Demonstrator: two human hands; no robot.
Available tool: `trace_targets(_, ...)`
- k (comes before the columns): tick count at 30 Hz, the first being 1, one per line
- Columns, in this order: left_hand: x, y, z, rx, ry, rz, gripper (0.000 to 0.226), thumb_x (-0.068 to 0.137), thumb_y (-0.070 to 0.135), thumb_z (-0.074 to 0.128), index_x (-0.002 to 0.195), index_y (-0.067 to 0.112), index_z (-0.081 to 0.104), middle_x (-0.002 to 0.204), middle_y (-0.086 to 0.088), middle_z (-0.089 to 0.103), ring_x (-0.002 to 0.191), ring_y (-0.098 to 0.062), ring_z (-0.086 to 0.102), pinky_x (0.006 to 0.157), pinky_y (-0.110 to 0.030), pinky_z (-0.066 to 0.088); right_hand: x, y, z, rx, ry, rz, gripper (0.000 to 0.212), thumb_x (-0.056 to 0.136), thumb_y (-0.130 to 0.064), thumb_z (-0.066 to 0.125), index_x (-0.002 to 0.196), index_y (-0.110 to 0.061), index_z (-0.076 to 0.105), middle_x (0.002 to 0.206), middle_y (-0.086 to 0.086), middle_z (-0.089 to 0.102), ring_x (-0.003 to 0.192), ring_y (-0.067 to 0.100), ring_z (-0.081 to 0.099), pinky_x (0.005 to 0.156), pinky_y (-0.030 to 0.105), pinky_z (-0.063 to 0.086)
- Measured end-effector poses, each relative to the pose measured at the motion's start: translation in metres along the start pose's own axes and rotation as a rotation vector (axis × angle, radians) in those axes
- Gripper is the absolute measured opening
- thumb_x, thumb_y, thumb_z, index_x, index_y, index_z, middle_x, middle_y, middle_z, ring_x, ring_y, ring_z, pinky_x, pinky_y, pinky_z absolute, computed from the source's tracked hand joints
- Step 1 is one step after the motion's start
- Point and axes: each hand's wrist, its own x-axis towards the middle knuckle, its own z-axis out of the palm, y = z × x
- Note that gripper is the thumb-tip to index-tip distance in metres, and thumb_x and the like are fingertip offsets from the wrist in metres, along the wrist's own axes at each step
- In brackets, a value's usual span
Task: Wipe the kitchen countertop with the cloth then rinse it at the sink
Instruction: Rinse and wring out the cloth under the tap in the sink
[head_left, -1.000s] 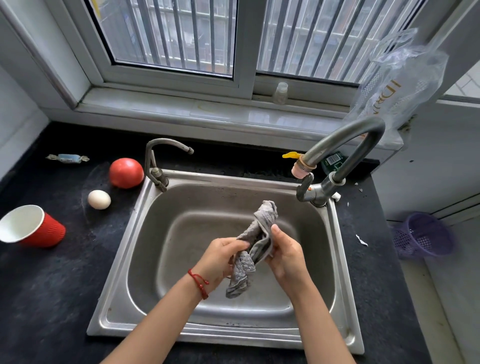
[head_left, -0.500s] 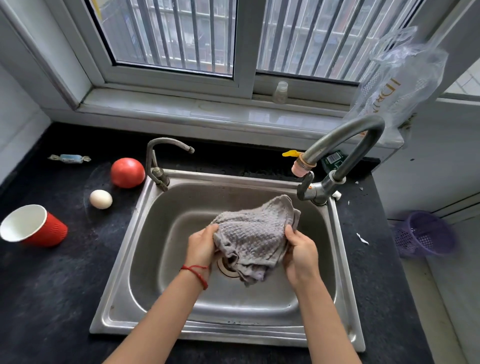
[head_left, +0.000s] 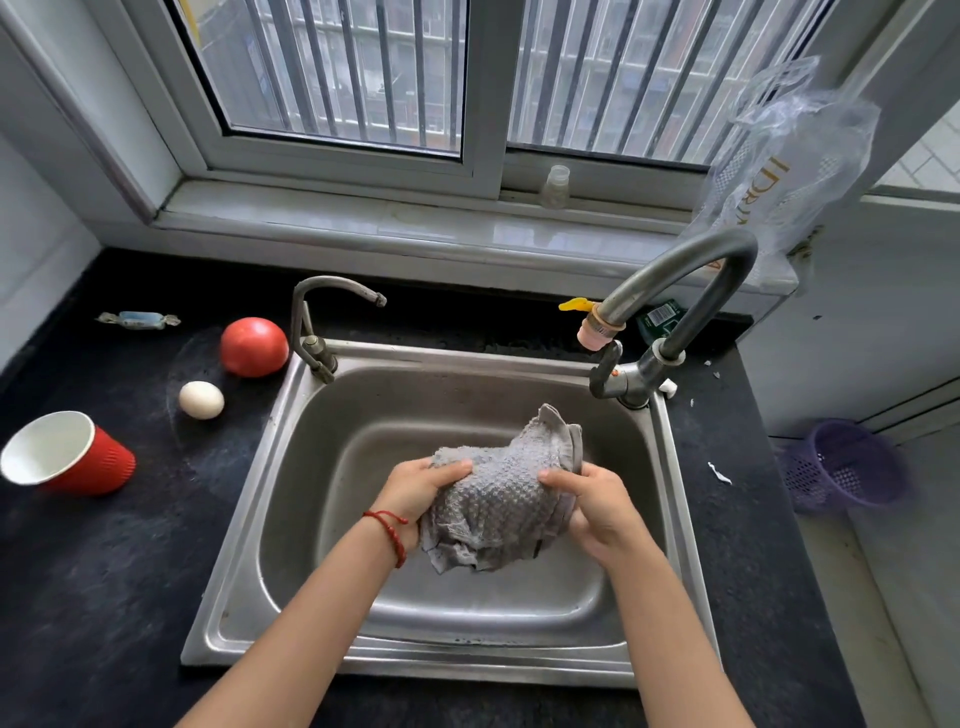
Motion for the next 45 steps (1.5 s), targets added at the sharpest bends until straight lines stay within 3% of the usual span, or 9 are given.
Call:
trace_targets(6, -0.005, 0.020, -0.011, -0.148, -0.174, 0.285, 0.012, 0.053, 0.004, 0.075, 0.063, 0.011, 0.075, 0.058, 0.003, 0.072, 0.056, -0.010, 0.067, 0.053, -0.019, 0.055, -0.005, -0.007, -0.007, -0.099, -0.107, -0.618, 0.047, 0.067, 0.021, 0.057, 0.058, -0.023, 0.071, 0.067, -0.009, 0.069, 0.066, 0.006, 0.061, 0.062, 0.017, 0.050)
trace_targets(9, -0.005, 0.025, -0.018, -0.117, -0.249, 0.341, 0.056, 0.069, -0.027, 0.040, 0.044, 0.014, 0.068, 0.053, 0.004, 0.065, 0.051, -0.008, 0.060, 0.049, -0.017, 0.049, -0.007, -0.003, -0.012, -0.204, -0.143, -0.770, 0.058, 0.060, 0.029, 0.054, 0.065, -0.025, 0.073, 0.081, -0.005, 0.071, 0.081, 0.013, 0.063, 0.074, 0.023, 0.050)
trace_targets(13, -0.013, 0.029, -0.019, -0.153, -0.294, 0.349, 0.065, 0.076, -0.027, 0.025, 0.038, 0.014, 0.058, 0.049, 0.000, 0.061, 0.047, -0.011, 0.059, 0.045, -0.018, 0.049, -0.016, -0.004, -0.008, -0.258, -0.216, -0.648, 0.055, 0.072, 0.020, 0.062, 0.114, -0.017, 0.060, 0.097, -0.005, 0.074, 0.092, 0.015, 0.068, 0.079, 0.023, 0.055)
trace_targets(20, -0.020, 0.032, -0.025, -0.235, -0.344, 0.241, 0.029, 0.081, 0.003, 0.045, 0.097, 0.013, 0.068, 0.075, -0.003, 0.075, 0.066, -0.012, 0.070, 0.060, -0.022, 0.058, -0.019, -0.015, -0.015, -0.432, -0.231, -0.602, 0.035, 0.080, 0.009, 0.061, 0.094, -0.021, 0.071, 0.074, 0.001, 0.073, 0.071, 0.011, 0.065, 0.065, 0.022, 0.054)
trace_targets(29, -0.023, 0.023, -0.023, -0.248, -0.315, -0.046, 0.057, 0.088, 0.053, 0.039, 0.095, 0.005, 0.069, 0.088, -0.011, 0.073, 0.079, -0.024, 0.068, 0.078, -0.036, 0.052, -0.015, 0.002, -0.019, -0.016, -0.244, -0.194, 0.041, 0.085, -0.025, 0.035, 0.109, -0.016, 0.066, 0.107, 0.009, 0.071, 0.102, 0.024, 0.062, 0.088, 0.042, 0.047)
trace_targets(33, -0.023, 0.018, -0.011, 0.118, -0.126, 0.157, 0.010, 0.077, 0.007, 0.067, 0.084, 0.008, 0.061, 0.078, -0.007, 0.067, 0.057, -0.008, 0.067, 0.054, -0.023, 0.056, -0.013, 0.014, -0.016, -0.257, -0.202, -0.146, 0.066, 0.069, -0.063, 0.059, 0.124, -0.029, 0.053, 0.130, 0.003, 0.057, 0.119, 0.019, 0.054, 0.103, 0.046, 0.043)
trace_targets(38, -0.023, 0.017, -0.027, 0.119, -0.246, 0.198, 0.031, 0.070, -0.021, 0.061, 0.084, 0.006, 0.060, 0.061, 0.003, 0.072, 0.056, -0.004, 0.068, 0.052, -0.016, 0.054, -0.004, 0.009, -0.024, -0.145, -0.083, -0.245, 0.057, 0.050, -0.015, 0.087, 0.100, -0.014, 0.061, 0.090, 0.010, 0.071, 0.076, 0.013, 0.069, 0.064, 0.023, 0.057)
trace_targets(42, -0.019, 0.011, -0.040, 0.039, -0.429, 0.210, 0.073, 0.029, 0.017, 0.093, 0.095, 0.007, 0.064, 0.079, -0.003, 0.074, 0.070, -0.012, 0.071, 0.059, -0.023, 0.057, 0.000, 0.012, -0.024, 0.034, -0.133, -0.238, 0.083, 0.020, -0.036, 0.094, 0.090, -0.003, 0.066, 0.072, 0.006, 0.074, 0.068, 0.017, 0.070, 0.059, 0.024, 0.057)
trace_targets(45, -0.012, 0.014, -0.052, 0.073, -0.582, 0.081, 0.081, 0.043, 0.049, 0.086, 0.112, 0.012, 0.063, 0.100, -0.006, 0.069, 0.081, -0.015, 0.068, 0.062, -0.028, 0.058, -0.008, 0.003, -0.022, -0.015, -0.249, -0.291, 0.070, 0.027, -0.034, 0.093, 0.086, -0.006, 0.069, 0.074, 0.007, 0.074, 0.069, 0.018, 0.069, 0.061, 0.025, 0.057)
